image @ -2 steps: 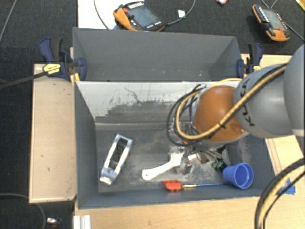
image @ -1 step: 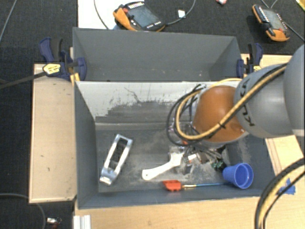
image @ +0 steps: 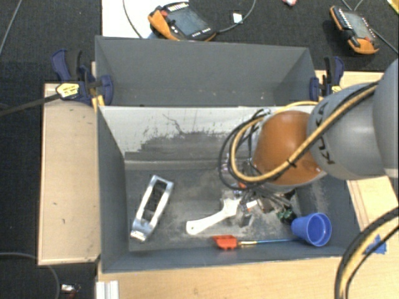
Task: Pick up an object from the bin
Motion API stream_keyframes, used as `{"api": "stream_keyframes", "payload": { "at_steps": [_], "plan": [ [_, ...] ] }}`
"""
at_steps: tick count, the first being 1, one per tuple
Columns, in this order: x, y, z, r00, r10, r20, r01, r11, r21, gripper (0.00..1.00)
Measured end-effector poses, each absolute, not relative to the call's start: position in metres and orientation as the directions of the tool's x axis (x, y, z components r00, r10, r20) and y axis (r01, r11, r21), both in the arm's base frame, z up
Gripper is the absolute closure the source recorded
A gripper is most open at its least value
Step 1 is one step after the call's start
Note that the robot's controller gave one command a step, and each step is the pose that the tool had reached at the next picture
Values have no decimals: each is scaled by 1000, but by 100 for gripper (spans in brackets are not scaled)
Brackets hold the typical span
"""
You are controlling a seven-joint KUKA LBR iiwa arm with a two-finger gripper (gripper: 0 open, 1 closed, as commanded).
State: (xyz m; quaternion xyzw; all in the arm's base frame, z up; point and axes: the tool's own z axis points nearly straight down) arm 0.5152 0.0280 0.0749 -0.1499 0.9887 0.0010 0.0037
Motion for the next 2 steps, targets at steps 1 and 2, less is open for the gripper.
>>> {"api": "stream_keyframes", "payload": {
  "at_steps": [1,2],
  "plan": [
    [514,28,89,-955,-297,-4,-297,955,2,100],
    [514,28,122,-955,-297,-3,-297,955,2,100]
  ]
}}
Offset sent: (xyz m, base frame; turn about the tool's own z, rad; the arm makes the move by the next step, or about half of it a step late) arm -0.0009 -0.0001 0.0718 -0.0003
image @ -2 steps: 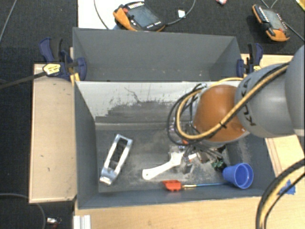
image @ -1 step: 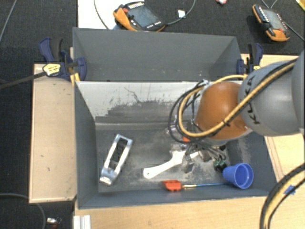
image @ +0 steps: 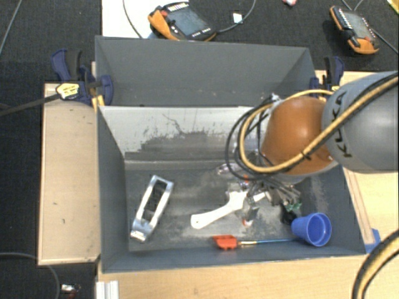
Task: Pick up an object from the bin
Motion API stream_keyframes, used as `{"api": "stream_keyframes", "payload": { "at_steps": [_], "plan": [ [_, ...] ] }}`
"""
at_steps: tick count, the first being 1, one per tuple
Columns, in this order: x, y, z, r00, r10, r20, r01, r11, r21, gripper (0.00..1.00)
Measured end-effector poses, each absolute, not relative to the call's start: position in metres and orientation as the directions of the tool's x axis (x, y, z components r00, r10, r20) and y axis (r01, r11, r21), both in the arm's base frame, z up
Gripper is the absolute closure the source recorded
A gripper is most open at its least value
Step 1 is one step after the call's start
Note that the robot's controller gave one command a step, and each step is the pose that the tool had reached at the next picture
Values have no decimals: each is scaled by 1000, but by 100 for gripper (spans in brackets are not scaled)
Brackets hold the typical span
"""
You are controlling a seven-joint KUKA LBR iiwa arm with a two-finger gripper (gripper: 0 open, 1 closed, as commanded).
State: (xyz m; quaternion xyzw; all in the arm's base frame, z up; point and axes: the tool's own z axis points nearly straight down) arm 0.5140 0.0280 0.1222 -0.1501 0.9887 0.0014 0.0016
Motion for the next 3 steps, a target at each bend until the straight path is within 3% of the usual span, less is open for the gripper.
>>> {"api": "stream_keyframes", "payload": {
  "at_steps": [2,3],
  "plan": [
    [516,28,164,-955,-297,-12,-297,955,0,100],
    [516,28,174,-955,-296,-13,-296,955,0,100]
  ]
}}
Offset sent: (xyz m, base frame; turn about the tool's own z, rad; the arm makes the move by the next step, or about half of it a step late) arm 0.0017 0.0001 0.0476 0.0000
